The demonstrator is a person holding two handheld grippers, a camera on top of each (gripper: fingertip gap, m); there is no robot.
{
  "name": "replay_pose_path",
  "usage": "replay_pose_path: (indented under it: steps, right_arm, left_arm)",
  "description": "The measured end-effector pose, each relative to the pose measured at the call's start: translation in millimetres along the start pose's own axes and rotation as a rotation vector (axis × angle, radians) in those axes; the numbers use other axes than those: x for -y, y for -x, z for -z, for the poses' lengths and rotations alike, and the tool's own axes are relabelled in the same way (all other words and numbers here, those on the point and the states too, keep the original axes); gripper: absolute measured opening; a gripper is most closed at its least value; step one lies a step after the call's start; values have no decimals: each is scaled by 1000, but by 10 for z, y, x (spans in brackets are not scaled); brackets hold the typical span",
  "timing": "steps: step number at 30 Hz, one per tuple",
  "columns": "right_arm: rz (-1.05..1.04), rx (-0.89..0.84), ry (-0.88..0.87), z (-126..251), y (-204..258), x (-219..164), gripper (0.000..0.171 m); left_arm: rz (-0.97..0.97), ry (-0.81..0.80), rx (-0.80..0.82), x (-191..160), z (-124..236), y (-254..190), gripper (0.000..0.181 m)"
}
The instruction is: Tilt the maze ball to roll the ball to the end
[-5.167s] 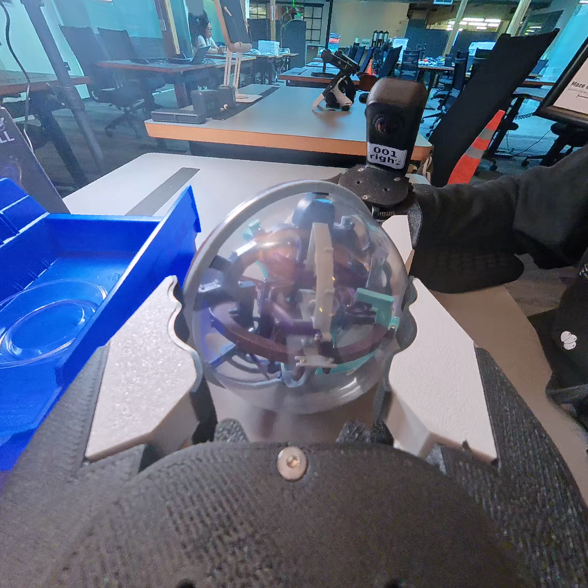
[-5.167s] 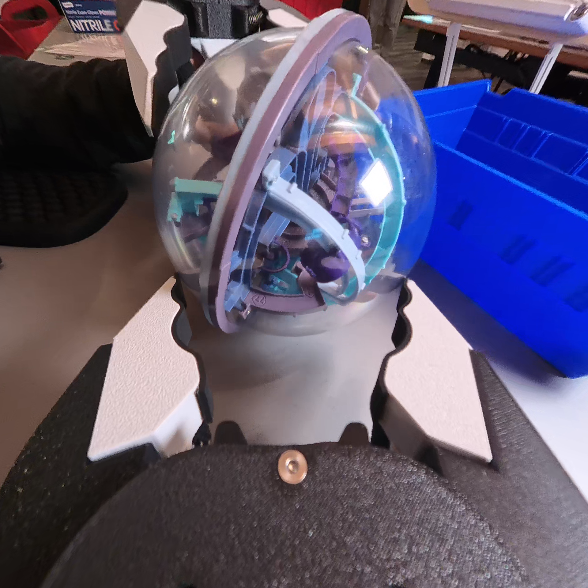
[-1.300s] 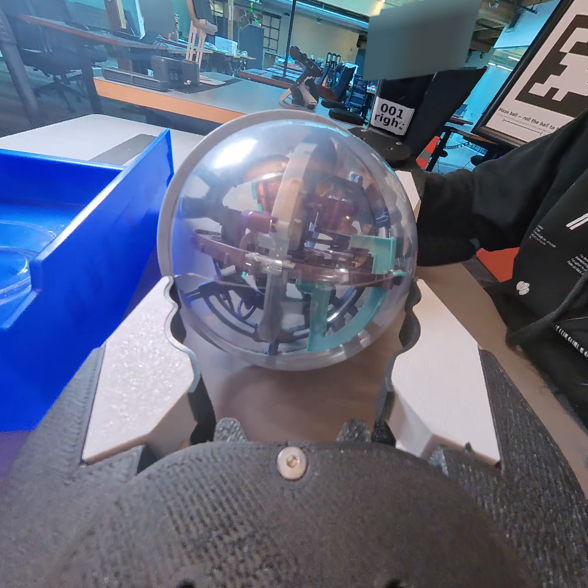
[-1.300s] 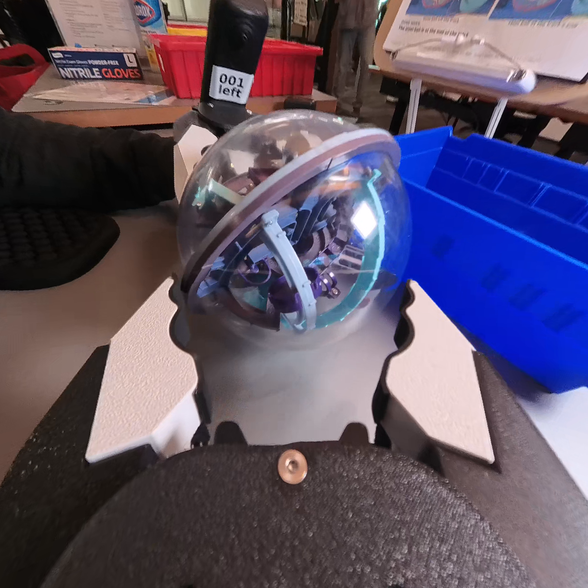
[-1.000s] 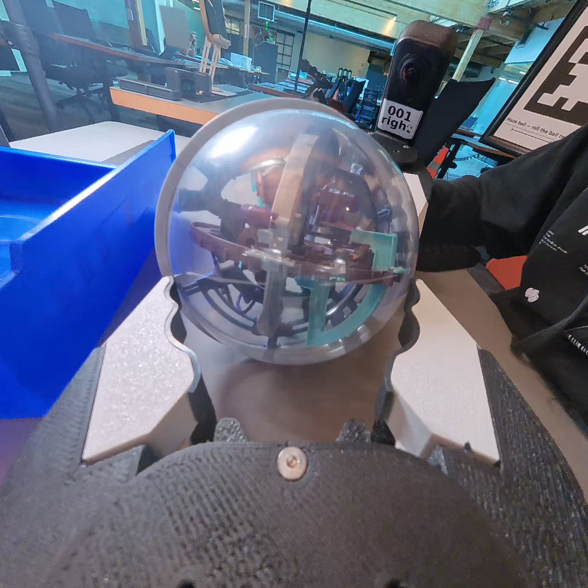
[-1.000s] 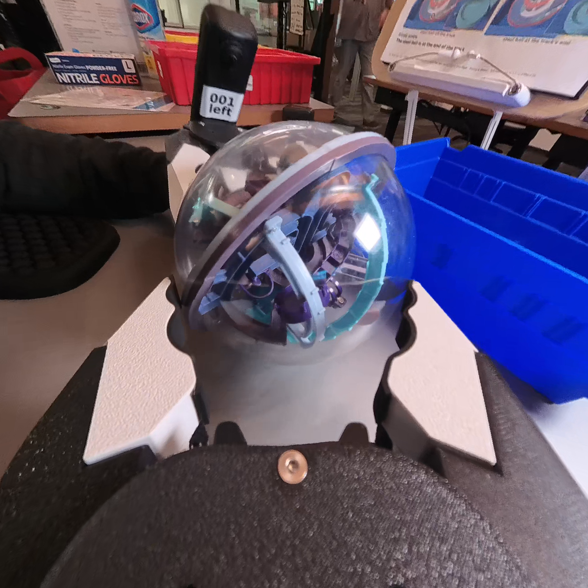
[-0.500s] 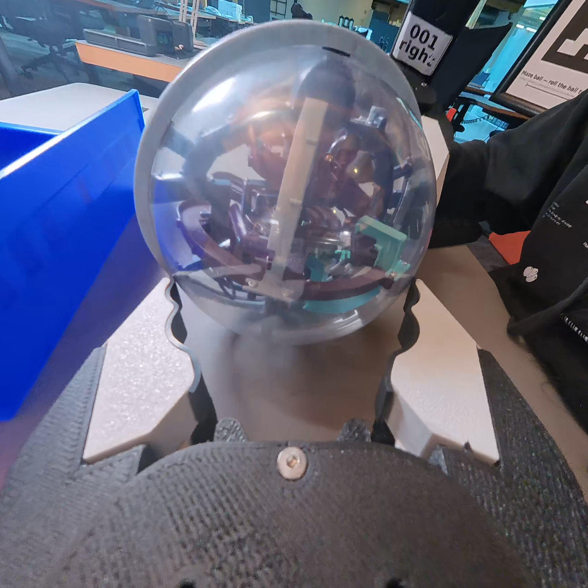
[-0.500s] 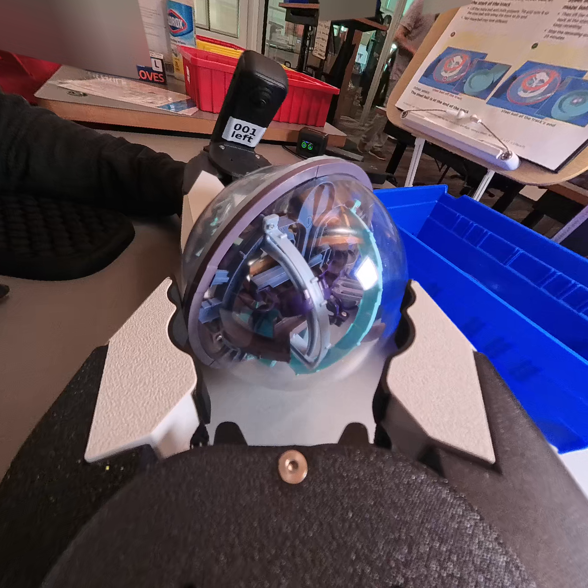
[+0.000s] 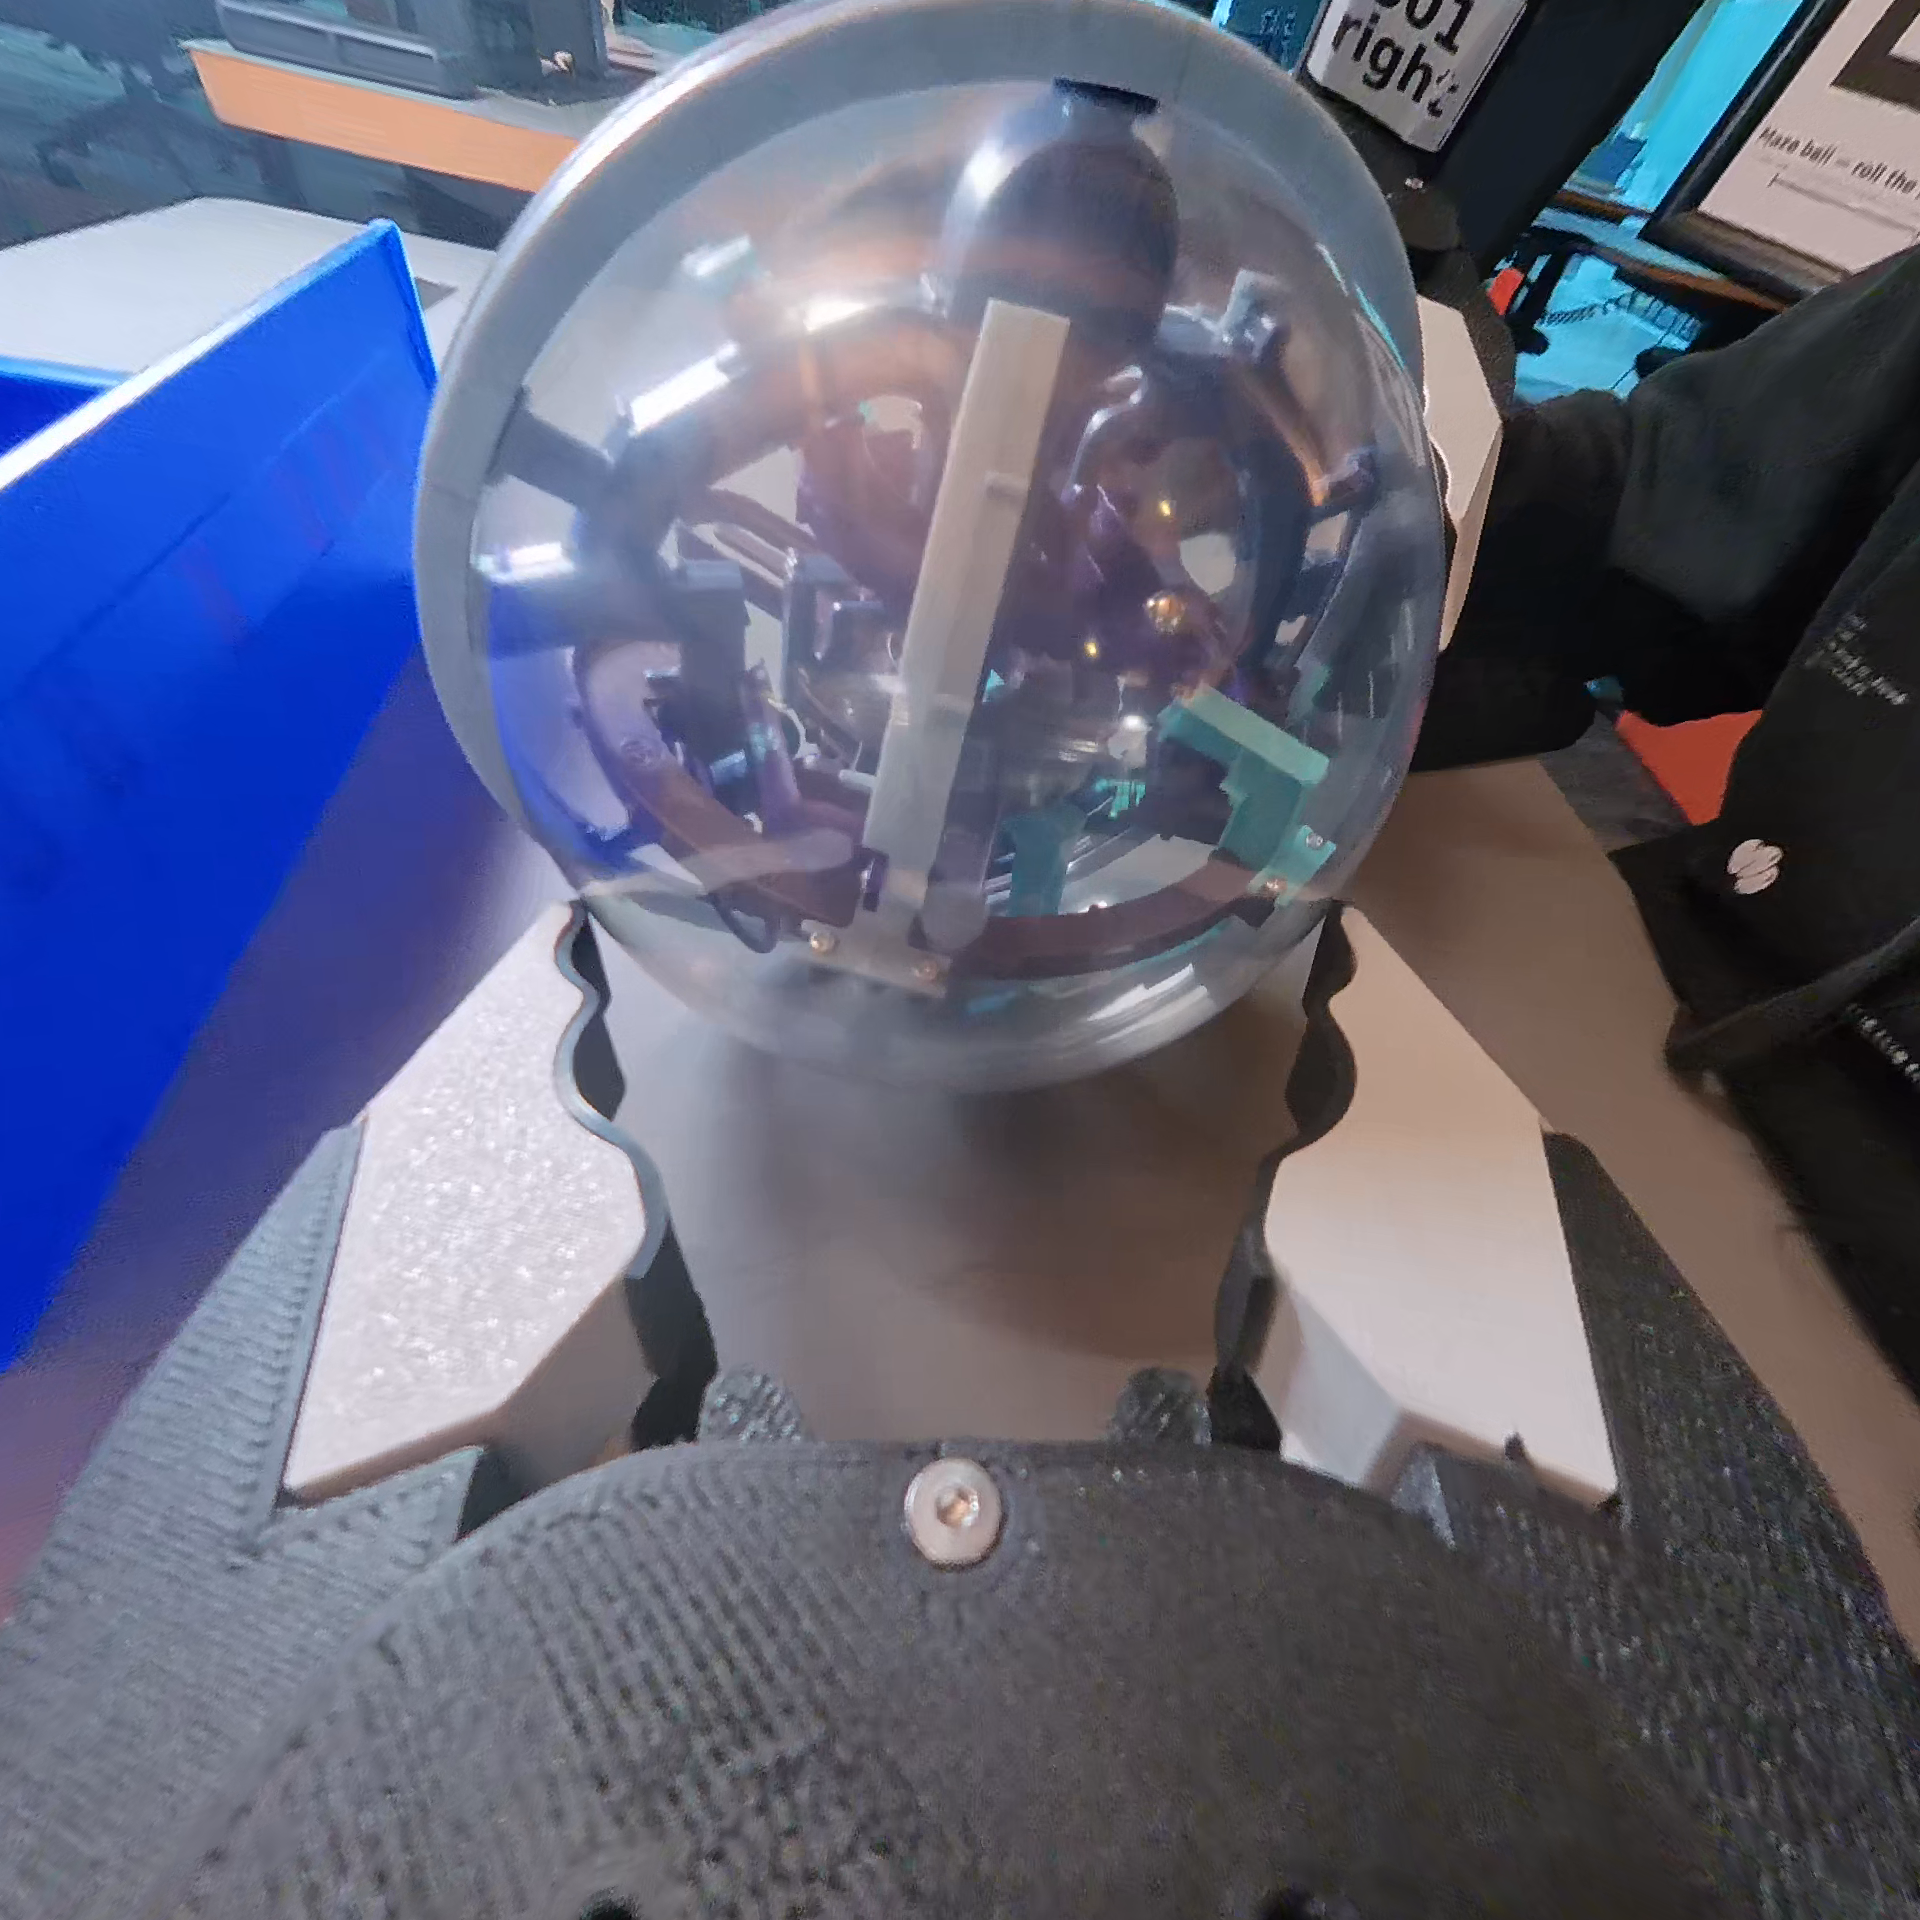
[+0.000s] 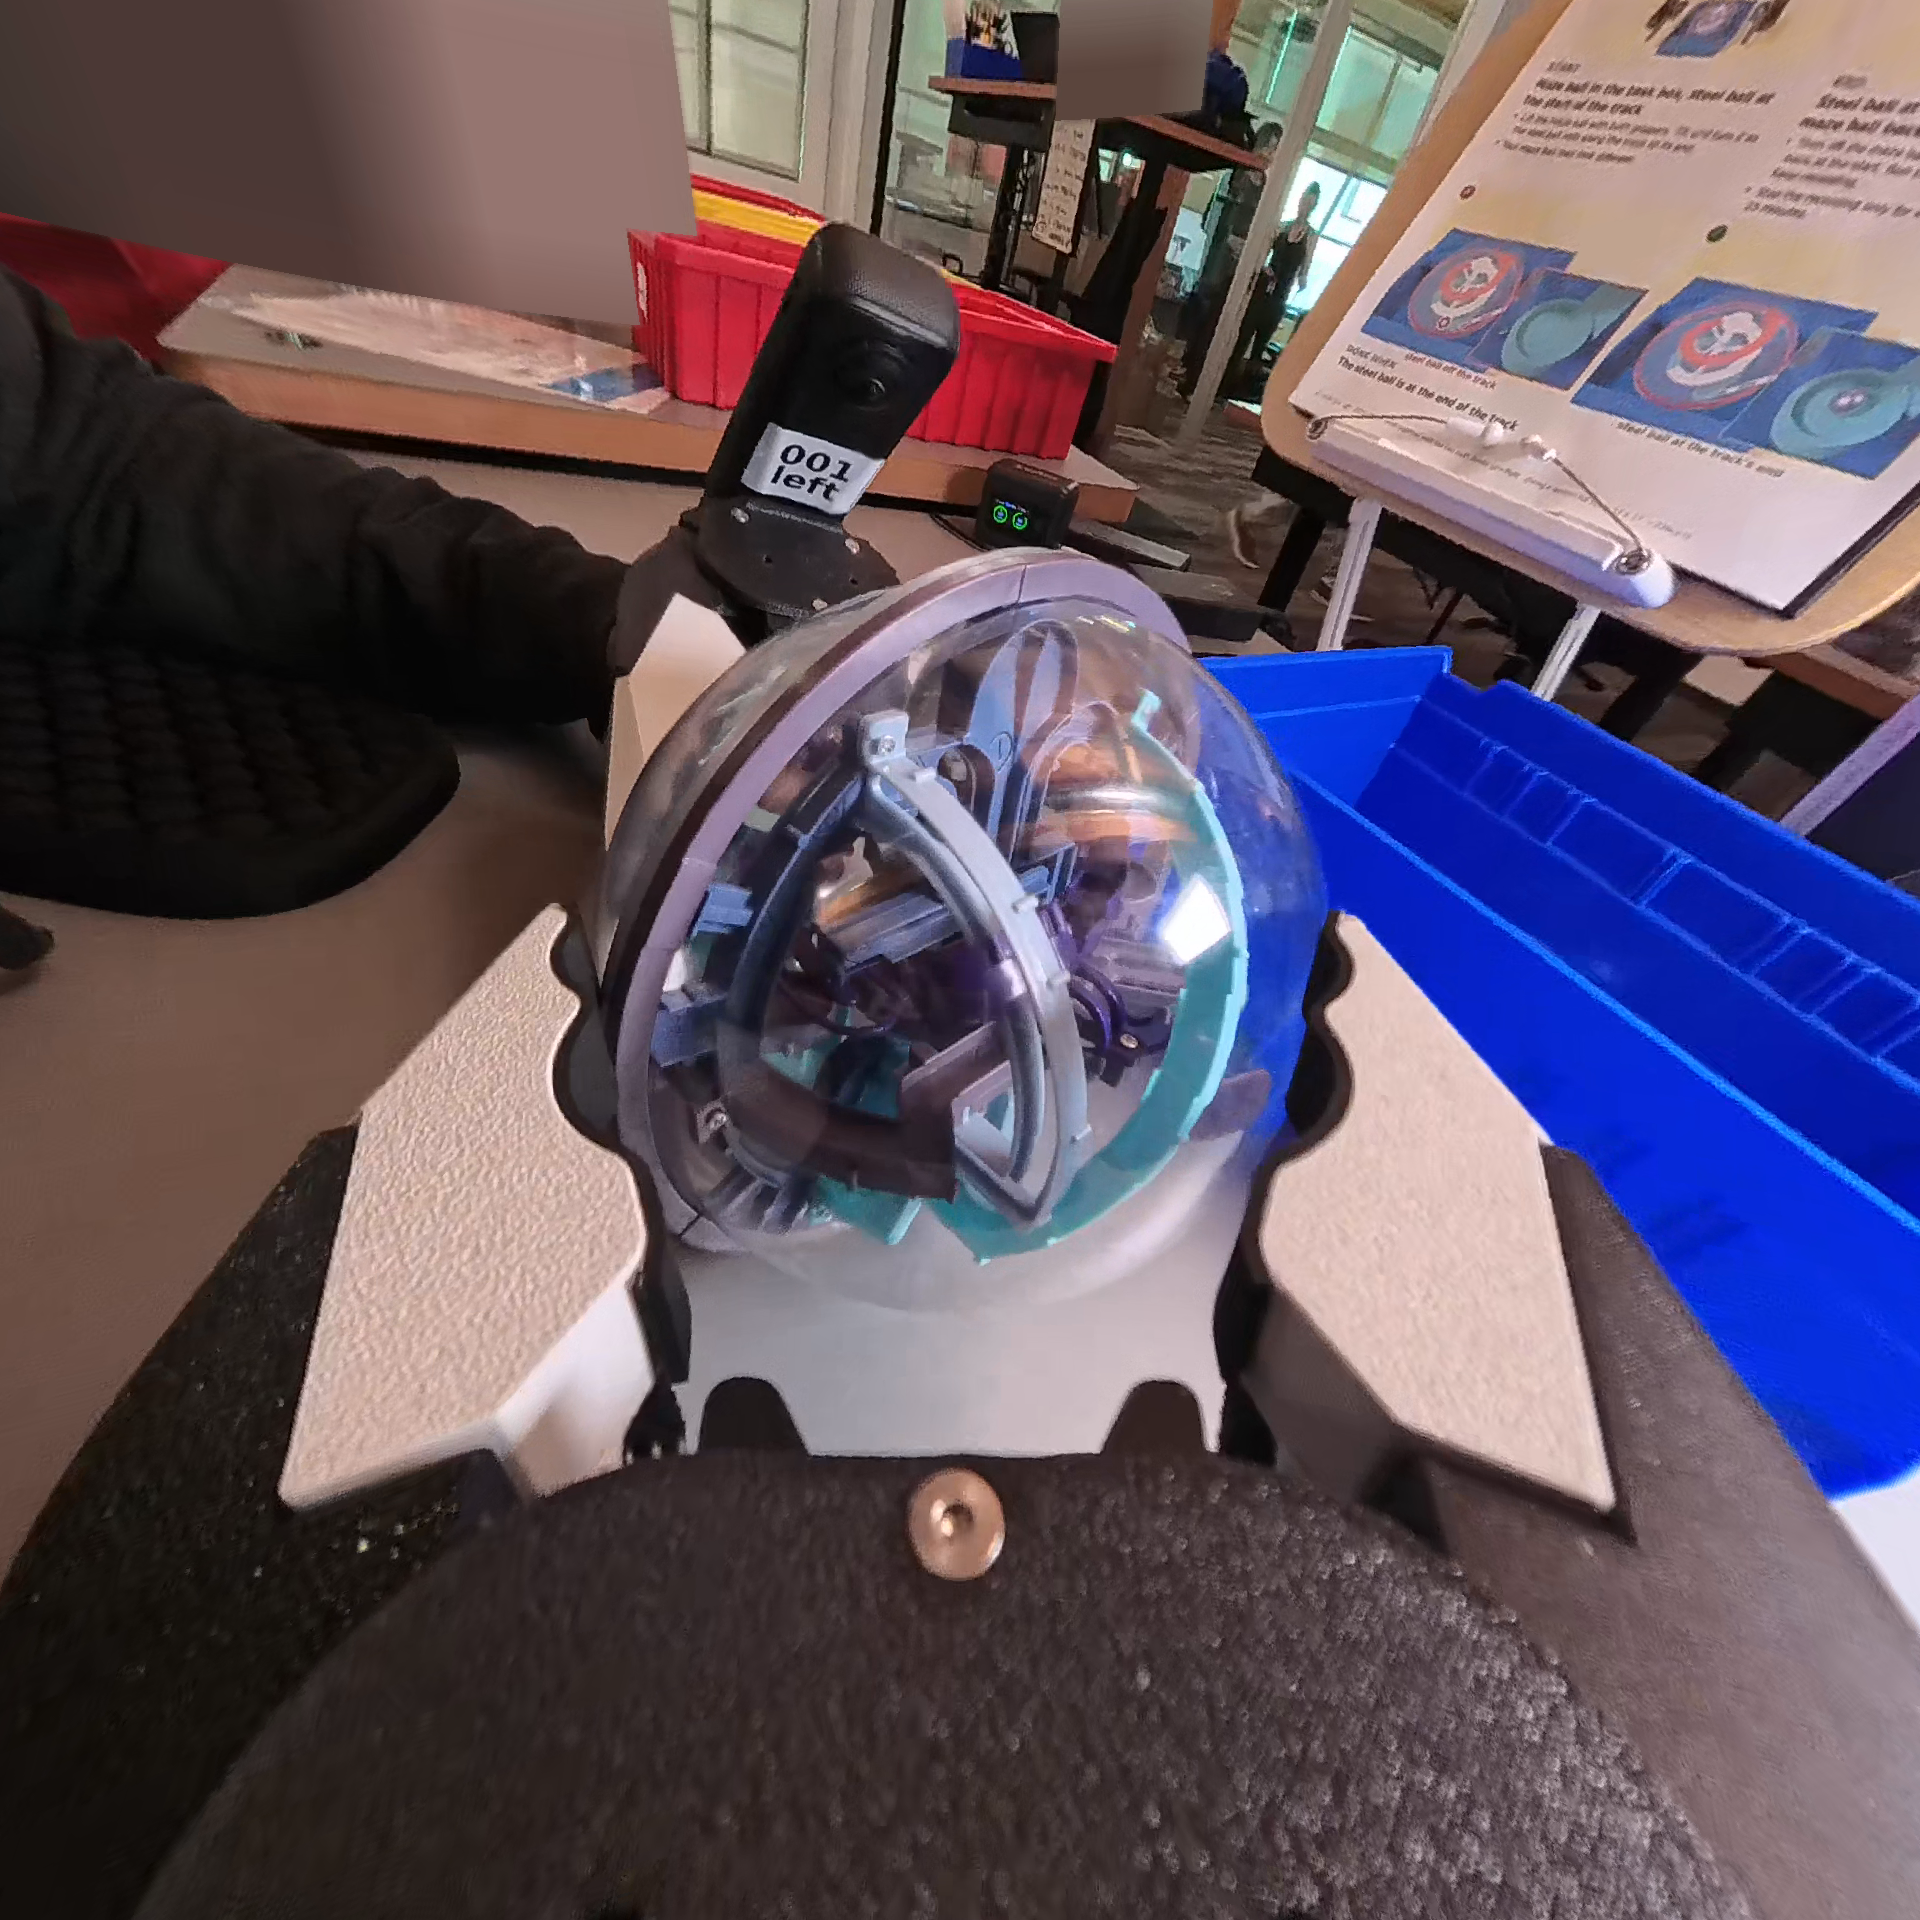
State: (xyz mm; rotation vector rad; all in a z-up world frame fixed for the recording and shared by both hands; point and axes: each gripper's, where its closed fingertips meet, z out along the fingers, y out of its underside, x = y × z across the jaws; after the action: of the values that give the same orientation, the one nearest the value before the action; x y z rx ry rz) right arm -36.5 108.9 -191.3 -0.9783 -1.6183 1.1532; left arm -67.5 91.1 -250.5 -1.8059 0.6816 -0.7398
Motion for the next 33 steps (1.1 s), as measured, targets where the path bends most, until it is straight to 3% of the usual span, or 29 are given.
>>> replay_pose_path:
  steps: [12,17,23,27,33]
  right_arm:
    - [-379,77,-64,86,-165,36,130]
    - [-501,148,-58,113,-202,-21,127]
    - [-671,231,4,-32,-269,-135,125]
    - [-742,122,-67,-52,-496,-74,119]
    - [-358,-130,83,168,-405,10,127]
  left_arm:
    - [176,52,-105,-72,-41,-105,117]
    - [-50,-14,43,103,-7,73,146]
    - [-159,-44,14,352,-69,53,154]
    - [53,-109,11,339,-53,149,153]
    - [435,-214,92,311,41,306,145]
